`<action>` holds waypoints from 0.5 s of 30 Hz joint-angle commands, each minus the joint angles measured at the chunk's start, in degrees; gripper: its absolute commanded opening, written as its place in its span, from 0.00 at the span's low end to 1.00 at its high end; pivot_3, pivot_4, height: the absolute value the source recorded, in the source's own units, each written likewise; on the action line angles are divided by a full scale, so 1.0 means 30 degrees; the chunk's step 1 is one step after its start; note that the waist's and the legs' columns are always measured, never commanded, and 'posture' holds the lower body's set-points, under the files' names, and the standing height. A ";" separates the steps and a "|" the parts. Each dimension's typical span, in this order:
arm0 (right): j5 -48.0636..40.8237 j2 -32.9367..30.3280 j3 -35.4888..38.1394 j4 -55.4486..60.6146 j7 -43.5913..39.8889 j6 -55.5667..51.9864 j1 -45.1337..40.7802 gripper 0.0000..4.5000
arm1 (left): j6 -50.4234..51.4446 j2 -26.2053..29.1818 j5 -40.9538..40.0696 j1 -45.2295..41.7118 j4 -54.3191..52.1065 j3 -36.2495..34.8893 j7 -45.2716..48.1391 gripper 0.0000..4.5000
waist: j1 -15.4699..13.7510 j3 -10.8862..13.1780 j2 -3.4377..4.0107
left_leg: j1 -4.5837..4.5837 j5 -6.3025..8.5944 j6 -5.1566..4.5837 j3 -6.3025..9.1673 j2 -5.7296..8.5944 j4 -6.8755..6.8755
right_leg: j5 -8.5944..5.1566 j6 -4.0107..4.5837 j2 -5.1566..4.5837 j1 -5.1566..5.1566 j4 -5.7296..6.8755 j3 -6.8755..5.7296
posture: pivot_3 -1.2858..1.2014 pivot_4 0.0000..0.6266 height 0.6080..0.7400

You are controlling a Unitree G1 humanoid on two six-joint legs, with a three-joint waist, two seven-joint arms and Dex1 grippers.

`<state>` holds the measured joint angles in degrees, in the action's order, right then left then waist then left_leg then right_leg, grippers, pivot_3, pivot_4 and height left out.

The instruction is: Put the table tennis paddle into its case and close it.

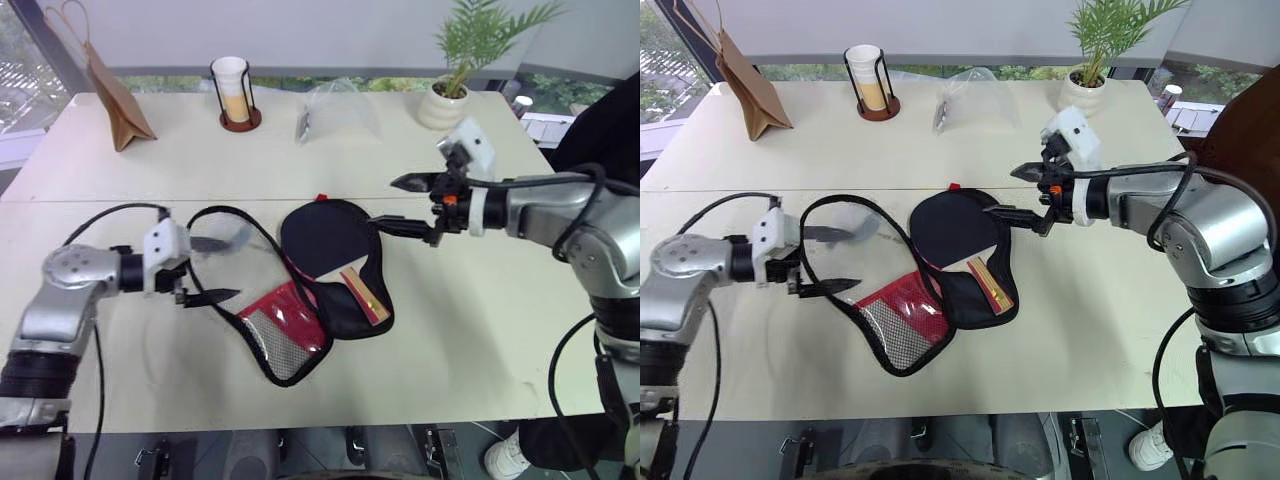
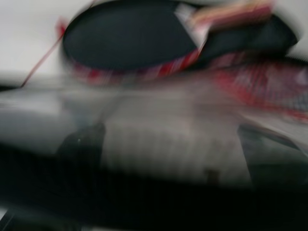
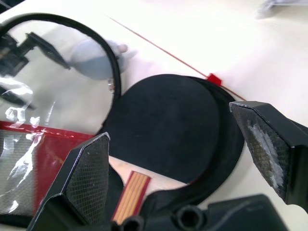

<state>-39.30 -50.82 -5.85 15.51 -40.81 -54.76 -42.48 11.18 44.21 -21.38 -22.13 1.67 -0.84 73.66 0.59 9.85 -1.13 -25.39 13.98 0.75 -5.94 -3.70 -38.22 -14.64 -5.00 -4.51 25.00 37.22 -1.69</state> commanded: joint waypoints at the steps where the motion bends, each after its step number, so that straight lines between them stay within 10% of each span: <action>1: 0.0396 -0.0136 0.1157 0.0482 0.0141 -0.0077 0.0012 0.99 | 0.1096 -0.0978 -0.0531 -0.1839 -0.0241 0.0598 -0.0351 1.00 | -0.0004 0.0000 -0.0001 | 0.0001 0.0000 0.0000 0.0005 0.0004 -0.0006 | 0.0001 -0.0002 0.0004 -0.0006 0.0001 -0.0002 | 0.52 0.24 0.96; 15: 0.0508 -0.0613 0.4575 0.1058 0.1843 -0.1530 0.0671 0.99 | -0.7273 -0.7970 0.6367 -0.8228 1.2980 0.5237 -0.3379 1.00 | -0.0030 -0.0003 0.0001 | 0.0005 -0.0002 -0.0006 0.0022 0.0028 -0.0016 | 0.0031 -0.0057 0.0010 -0.0035 -0.0018 -0.0006 | 0.52 0.24 0.96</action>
<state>-38.18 -51.53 5.20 16.61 -35.95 -59.12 -40.42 -6.68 21.17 -4.81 -45.25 37.53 14.02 65.34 0.50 9.84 -1.12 -25.37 13.97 0.73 -5.87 -3.61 -38.26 -14.55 -5.17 -4.48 24.90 37.17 -1.71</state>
